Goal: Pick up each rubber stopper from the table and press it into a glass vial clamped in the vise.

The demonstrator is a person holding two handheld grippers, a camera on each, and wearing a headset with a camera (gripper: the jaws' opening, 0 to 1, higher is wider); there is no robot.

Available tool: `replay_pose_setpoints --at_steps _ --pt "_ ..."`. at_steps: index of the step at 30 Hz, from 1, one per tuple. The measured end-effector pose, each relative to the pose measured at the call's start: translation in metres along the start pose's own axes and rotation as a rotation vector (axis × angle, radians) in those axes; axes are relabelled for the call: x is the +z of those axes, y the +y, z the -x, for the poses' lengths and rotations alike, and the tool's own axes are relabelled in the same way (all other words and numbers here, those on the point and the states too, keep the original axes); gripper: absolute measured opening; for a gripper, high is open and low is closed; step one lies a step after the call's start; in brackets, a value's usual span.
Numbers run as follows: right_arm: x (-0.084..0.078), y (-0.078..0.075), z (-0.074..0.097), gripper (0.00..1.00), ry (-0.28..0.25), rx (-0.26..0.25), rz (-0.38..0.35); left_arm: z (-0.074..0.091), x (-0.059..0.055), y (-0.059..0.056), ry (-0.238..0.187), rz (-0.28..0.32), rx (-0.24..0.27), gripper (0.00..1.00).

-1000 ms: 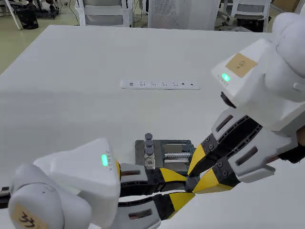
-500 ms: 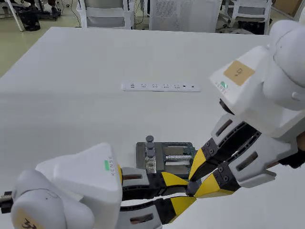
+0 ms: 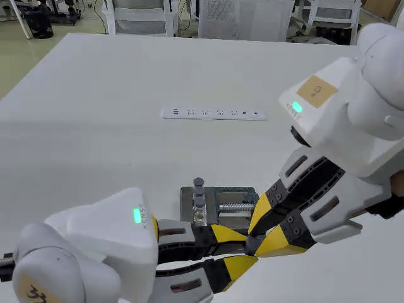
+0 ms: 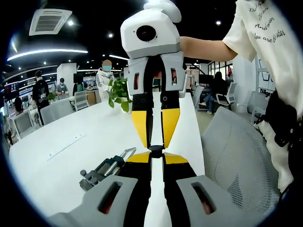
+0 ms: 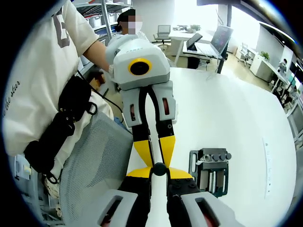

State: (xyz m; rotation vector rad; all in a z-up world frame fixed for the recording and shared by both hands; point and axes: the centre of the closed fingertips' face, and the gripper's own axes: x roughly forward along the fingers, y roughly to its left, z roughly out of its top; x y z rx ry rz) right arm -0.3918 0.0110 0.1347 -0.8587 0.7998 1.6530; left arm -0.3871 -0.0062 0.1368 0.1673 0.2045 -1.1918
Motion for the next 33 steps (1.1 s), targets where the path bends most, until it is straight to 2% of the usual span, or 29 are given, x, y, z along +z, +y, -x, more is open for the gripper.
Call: replay_pose_setpoints --at_steps 11,16,23,29,33 --pt "0.0 -0.003 -0.003 0.06 0.007 0.011 0.003 0.001 -0.003 0.003 -0.009 0.018 0.008 0.05" --pt "-0.002 -0.011 -0.003 0.06 0.02 -0.004 0.01 0.004 -0.012 0.011 0.004 0.036 0.038 0.14" --pt "-0.004 -0.029 -0.005 0.06 0.057 -0.054 0.031 0.013 -0.033 0.03 0.032 0.125 0.121 0.39" --pt "-0.006 -0.04 -0.009 0.06 0.097 -0.045 0.067 0.022 -0.051 0.046 0.067 0.166 0.197 0.68" --pt "-0.006 -0.047 -0.013 0.06 0.118 -0.038 0.095 0.028 -0.058 0.051 0.079 0.191 0.222 0.76"
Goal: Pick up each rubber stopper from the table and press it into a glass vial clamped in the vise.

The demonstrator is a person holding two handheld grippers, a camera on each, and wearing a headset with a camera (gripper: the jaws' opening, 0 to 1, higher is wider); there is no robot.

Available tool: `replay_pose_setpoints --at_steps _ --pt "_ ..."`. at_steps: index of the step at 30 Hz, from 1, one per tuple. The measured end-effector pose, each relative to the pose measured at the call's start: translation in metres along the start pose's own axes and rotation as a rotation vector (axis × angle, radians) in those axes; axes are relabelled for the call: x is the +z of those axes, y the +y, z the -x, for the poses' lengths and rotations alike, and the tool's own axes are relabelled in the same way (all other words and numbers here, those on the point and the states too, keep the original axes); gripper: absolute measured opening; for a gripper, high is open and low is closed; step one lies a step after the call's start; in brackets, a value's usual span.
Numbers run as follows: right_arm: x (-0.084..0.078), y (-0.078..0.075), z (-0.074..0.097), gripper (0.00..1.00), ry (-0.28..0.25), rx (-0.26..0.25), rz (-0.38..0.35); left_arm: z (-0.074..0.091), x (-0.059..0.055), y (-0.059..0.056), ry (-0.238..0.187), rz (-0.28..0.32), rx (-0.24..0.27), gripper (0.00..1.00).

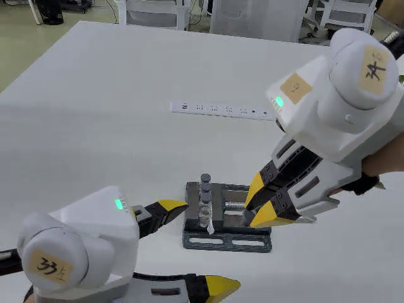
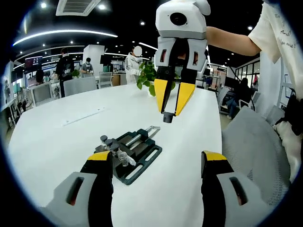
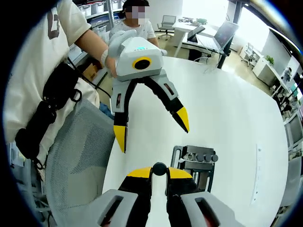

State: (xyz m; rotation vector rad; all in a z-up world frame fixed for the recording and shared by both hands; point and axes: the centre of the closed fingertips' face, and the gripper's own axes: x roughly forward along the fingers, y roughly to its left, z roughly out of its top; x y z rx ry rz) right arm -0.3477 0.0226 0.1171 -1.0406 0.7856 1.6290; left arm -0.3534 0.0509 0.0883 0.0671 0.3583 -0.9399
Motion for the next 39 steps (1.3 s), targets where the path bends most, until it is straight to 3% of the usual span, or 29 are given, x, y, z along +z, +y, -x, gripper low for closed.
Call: replay_pose_setpoints --at_steps 6,12,16,18,19,21,26,28,39 --pt "-0.001 -0.015 -0.011 0.06 0.048 0.011 0.07 0.006 -0.014 0.01 0.042 0.026 0.048 0.99" --pt "-0.003 -0.036 -0.025 0.06 0.1 0.012 0.181 0.011 -0.02 0.016 0.045 0.04 0.059 0.99" --pt "-0.003 -0.048 -0.032 0.06 0.105 0.027 0.224 0.014 -0.021 0.021 0.043 0.047 0.075 0.99" --pt "-0.008 -0.052 -0.037 0.06 0.139 0.063 0.324 0.015 -0.021 0.024 0.04 0.052 0.086 0.99" --pt "-0.015 -0.057 -0.04 0.06 0.18 0.056 0.317 0.016 -0.022 0.026 0.039 0.055 0.092 0.99" --pt "-0.017 -0.06 -0.048 0.06 0.196 0.074 0.363 0.016 -0.023 0.028 0.041 0.058 0.097 0.99" --pt "-0.018 -0.064 -0.061 0.06 0.192 0.104 0.373 0.019 -0.024 0.031 0.039 0.069 0.109 0.99" --pt "-0.017 -0.065 -0.066 0.06 0.181 0.13 0.425 0.02 -0.027 0.032 0.046 0.072 0.108 0.99" --pt "-0.015 -0.071 -0.078 0.06 0.181 0.165 0.466 0.022 -0.032 0.034 0.06 0.088 0.107 0.98"
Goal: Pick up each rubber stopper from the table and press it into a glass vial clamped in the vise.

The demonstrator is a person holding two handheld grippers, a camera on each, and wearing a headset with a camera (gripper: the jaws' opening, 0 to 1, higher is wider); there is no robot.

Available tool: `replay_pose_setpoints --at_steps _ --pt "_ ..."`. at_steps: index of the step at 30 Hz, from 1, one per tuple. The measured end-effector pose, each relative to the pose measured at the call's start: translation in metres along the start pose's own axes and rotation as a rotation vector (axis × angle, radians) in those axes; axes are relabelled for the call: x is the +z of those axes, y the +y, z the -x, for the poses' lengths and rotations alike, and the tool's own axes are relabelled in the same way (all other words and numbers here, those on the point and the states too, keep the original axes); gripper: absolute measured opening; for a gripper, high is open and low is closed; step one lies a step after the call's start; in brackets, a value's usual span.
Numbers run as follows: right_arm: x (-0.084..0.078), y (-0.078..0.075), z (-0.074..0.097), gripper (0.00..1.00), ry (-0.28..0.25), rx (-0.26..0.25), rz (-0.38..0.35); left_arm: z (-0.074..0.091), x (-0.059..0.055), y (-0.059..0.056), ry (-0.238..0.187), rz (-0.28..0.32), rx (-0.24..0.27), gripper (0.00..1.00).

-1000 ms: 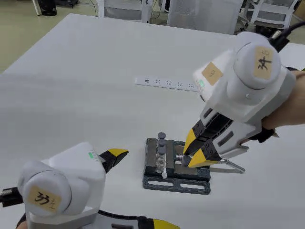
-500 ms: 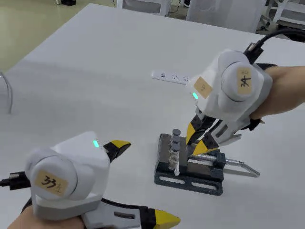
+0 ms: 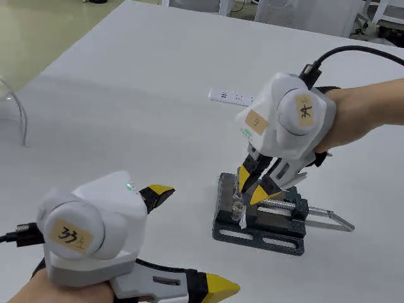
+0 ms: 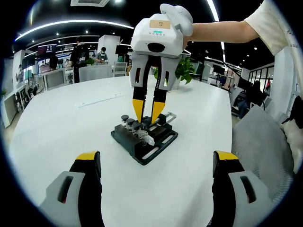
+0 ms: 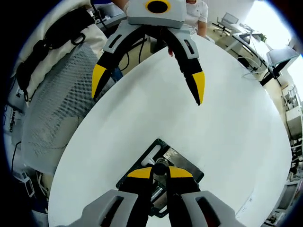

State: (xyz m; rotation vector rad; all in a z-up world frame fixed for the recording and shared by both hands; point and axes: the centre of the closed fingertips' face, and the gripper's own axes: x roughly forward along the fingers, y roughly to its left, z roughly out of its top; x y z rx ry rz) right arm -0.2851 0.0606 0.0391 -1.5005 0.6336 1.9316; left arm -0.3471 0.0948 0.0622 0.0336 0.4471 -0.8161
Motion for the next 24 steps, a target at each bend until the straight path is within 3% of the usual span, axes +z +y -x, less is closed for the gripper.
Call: replay_pose_setpoints --at_steps 9,24 --pt "-0.0026 -0.002 -0.0105 0.06 0.004 0.011 -0.005 -0.0004 -0.0047 0.0001 0.02 -0.001 -0.007 0.98" --pt "-0.0018 -0.0028 -0.012 0.06 0.027 0.014 -0.041 -0.0016 -0.0069 -0.0027 0.023 0.009 -0.013 0.96"
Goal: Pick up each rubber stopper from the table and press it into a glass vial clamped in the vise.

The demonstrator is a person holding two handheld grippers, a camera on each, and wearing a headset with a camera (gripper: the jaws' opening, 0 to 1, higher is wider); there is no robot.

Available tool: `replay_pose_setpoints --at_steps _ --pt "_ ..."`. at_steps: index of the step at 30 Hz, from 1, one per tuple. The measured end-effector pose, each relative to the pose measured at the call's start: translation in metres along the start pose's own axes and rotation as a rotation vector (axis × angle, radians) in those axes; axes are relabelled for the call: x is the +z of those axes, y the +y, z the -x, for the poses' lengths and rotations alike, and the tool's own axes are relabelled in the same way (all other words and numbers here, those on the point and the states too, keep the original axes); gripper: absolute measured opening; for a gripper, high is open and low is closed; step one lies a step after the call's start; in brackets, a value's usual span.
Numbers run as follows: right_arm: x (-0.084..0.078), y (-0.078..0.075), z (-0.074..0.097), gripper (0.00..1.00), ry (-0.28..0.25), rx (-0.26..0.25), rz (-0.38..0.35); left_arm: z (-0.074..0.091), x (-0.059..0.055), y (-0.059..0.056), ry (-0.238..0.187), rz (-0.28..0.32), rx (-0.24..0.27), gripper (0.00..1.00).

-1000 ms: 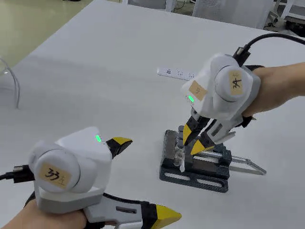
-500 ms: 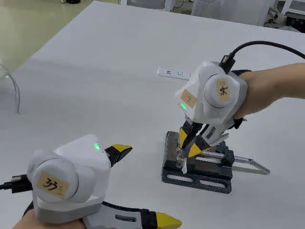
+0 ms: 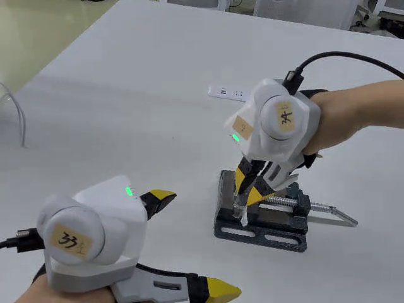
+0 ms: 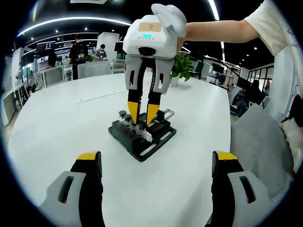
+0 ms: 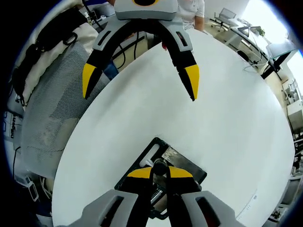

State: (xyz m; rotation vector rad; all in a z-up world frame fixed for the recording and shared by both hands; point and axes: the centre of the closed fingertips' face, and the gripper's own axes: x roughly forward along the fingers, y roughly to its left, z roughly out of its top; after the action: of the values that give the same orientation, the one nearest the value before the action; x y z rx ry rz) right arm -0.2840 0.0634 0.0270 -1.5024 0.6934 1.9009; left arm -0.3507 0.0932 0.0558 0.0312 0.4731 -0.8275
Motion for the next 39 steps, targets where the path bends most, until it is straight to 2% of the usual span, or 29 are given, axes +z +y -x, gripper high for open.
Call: replay_pose_setpoints --at_steps 12,17,21,23,32,33,35,39 --pt "0.0013 0.0009 -0.0007 0.05 0.012 -0.004 -0.038 0.0014 -0.0005 -0.0022 -0.005 0.006 0.0 0.96" --pt "0.0028 0.0015 -0.0011 0.05 0.039 -0.008 -0.033 0.001 -0.0004 -0.0009 -0.007 0.008 0.0 0.95" --pt "0.0012 -0.0006 -0.0012 0.05 0.013 -0.009 -0.089 0.0006 0.0004 -0.0005 -0.01 0.009 0.0 0.95" --pt "0.0011 -0.0003 -0.0014 0.05 0.009 -0.014 -0.086 0.0004 0.0008 -0.0005 -0.012 0.01 0.0 0.95" --pt "0.0013 -0.0008 -0.001 0.04 -0.007 -0.031 -0.163 -0.0018 0.0009 -0.0019 -0.015 0.011 -0.002 0.95" --pt "0.0031 -0.0005 -0.0016 0.04 -0.018 -0.038 -0.193 -0.0021 0.001 -0.0022 -0.017 0.012 -0.003 0.95" --pt "0.0036 -0.0001 -0.0014 0.04 -0.02 -0.043 -0.195 -0.0026 0.0011 -0.003 -0.017 0.013 -0.004 0.95" --pt "0.0032 -0.0029 -0.0028 0.04 -0.038 -0.073 -0.244 -0.0035 0.0011 -0.004 -0.02 0.015 -0.006 0.95"
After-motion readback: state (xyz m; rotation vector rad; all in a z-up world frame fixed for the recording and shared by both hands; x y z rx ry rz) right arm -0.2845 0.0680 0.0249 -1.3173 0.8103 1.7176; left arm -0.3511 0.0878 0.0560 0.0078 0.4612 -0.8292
